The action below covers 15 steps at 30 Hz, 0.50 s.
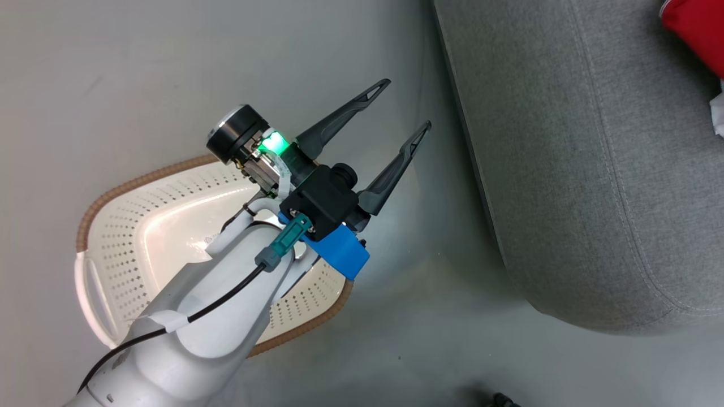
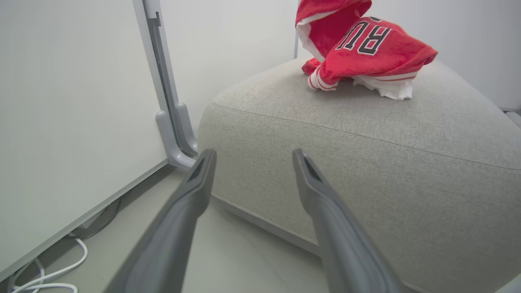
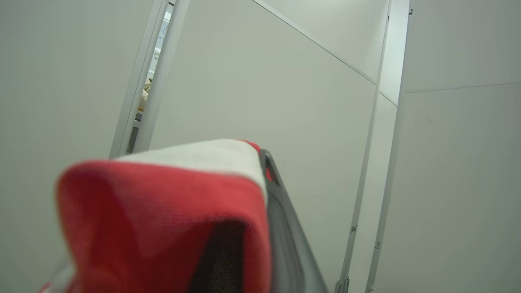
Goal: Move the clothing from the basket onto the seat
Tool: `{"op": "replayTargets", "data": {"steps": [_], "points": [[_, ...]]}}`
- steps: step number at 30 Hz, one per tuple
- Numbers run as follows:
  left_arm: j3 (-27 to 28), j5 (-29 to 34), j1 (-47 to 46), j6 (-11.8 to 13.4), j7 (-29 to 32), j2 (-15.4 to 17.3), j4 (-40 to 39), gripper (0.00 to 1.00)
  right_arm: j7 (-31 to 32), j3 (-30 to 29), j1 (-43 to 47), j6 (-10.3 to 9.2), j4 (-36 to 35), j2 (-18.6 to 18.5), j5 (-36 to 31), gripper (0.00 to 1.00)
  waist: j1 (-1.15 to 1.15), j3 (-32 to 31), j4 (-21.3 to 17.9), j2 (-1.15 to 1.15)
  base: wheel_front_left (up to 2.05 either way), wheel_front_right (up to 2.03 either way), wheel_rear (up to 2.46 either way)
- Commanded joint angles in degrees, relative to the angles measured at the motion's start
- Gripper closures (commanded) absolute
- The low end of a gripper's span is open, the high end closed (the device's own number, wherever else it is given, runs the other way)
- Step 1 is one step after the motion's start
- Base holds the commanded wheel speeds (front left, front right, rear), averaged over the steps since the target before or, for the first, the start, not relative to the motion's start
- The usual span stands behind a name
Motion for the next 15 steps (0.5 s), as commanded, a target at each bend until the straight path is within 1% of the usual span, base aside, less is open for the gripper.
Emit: {"op": "replayTargets", "data": {"steps": [1, 3, 4, 8, 11, 15], "points": [[0.1, 0.4, -0.9, 0.1, 0.1, 0.4, 0.0, 0.0, -0.1, 0.1, -0.5, 0.03, 1.3, -0.3, 0.1, 1.0, -0.01, 1.3, -0.6, 0.0, 0.0, 0.0, 0.0], [0.0, 0.4, -1.2, 0.1, 0.1, 0.7, 0.1, 0.0, -0.1, 0.4, -0.2, 0.02, 4.7, -1.4, -0.6, 1.0, -0.01, 2.1, -1.0, 0.0, 0.0, 0.0, 0.0], [-0.1, 0.5, -1.4, 0.1, 0.2, 0.8, 0.1, 0.0, -0.1, 0.4, 0.0, 0.02, 6.3, -1.5, -0.7, 1.0, -0.01, 2.5, -1.1, 0.0, 0.0, 0.0, 0.0], [-0.5, 0.4, -2.1, 0.1, 0.4, 1.0, -0.1, 0.0, -0.1, -0.7, 1.7, 0.03, 11.3, 1.0, -1.4, 1.0, -0.01, 3.7, -1.2, 0.0, 0.0, 0.0, 0.0], [-0.8, 0.3, -2.6, 0.1, 0.3, 0.8, -0.1, 0.0, -0.1, -0.4, 3.4, 0.02, 14.7, 2.6, -2.1, 1.0, -0.01, 4.4, -1.0, 0.0, 0.0, 0.0, 0.0], [-1.2, 0.0, -3.2, 0.0, 0.4, 0.8, 0.1, 0.0, -0.1, -1.0, 5.2, 0.02, 17.7, 4.9, -0.7, 1.0, -0.01, 4.7, -0.8, 0.0, 0.0, 0.0, 0.0]]}}
